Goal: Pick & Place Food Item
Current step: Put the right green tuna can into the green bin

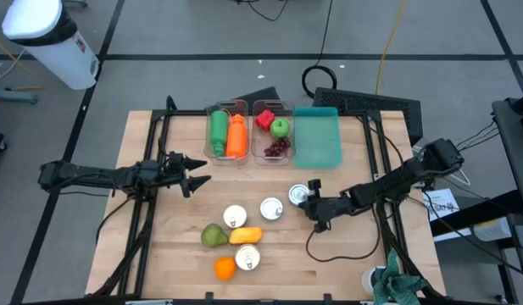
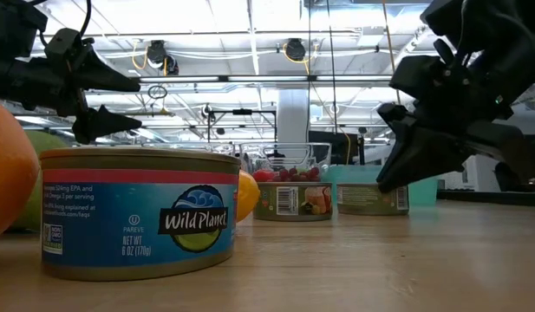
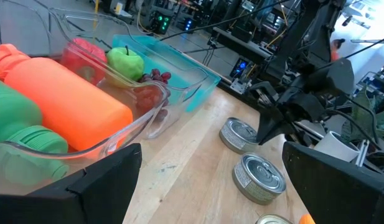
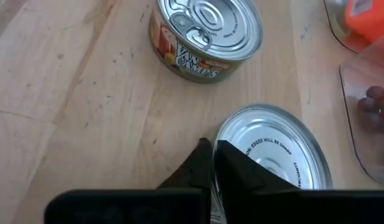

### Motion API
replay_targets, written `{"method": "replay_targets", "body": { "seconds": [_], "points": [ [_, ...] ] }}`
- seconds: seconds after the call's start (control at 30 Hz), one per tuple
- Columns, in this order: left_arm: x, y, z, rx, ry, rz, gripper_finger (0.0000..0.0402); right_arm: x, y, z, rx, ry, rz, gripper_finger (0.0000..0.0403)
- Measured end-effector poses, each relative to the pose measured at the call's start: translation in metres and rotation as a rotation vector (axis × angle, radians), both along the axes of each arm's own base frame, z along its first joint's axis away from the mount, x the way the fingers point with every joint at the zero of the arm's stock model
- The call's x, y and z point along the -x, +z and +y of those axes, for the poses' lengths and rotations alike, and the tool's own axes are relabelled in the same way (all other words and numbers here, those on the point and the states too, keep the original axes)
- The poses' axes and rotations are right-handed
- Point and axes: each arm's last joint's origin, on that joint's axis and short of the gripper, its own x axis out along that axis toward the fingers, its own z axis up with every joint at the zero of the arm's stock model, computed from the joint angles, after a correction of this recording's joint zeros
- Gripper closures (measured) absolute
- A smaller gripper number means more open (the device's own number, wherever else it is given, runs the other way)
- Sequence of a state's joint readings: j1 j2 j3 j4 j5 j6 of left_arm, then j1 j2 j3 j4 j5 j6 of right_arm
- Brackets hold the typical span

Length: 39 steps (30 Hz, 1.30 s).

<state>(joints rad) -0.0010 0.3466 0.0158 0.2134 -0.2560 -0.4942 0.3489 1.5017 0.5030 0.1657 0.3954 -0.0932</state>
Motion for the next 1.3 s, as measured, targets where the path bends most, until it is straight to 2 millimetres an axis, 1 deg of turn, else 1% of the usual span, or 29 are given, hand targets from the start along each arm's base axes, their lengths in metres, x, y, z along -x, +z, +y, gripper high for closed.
{"method": "replay_targets", "body": {
  "seconds": [0.13, 0.23, 0.37, 0.53, 0.7, 1.13, 1.3],
  "points": [
    [0.0, 0.0, 0.0, 0.0, 0.0, 0.0, 0.0002, 0.004, -0.003, -0.002, 0.006, -0.012, 0.046, 0.0402],
    [0.0, 0.0, 0.0, 0.0, 0.0, 0.0, 0.0002, 0.002, 0.0, 0.0, -0.001, -0.017, 0.008, 0.0402],
    [0.0, 0.0, 0.0, 0.0, 0.0, 0.0, 0.0002, 0.0, 0.011, 0.003, 0.021, 0.016, -0.073, 0.0402],
    [0.0, 0.0, 0.0, 0.0, 0.001, 0.0, 0.0002, 0.004, 0.025, 0.001, 0.027, 0.025, -0.12, 0.0403],
    [0.0, 0.0, 0.0, 0.0, 0.0, 0.0, 0.0002, 0.005, 0.042, 0.0, 0.042, 0.028, -0.206, 0.0403],
    [0.0, 0.0, 0.0, 0.0, 0.001, 0.0, 0.0002, 0.011, 0.066, -0.006, 0.152, -0.01, -0.319, 0.0403],
    [0.0, 0.0, 0.0, 0.0, 0.0, 0.0, 0.0002, 0.014, 0.079, -0.009, 0.196, -0.029, -0.378, 0.0401]
  ]
}}
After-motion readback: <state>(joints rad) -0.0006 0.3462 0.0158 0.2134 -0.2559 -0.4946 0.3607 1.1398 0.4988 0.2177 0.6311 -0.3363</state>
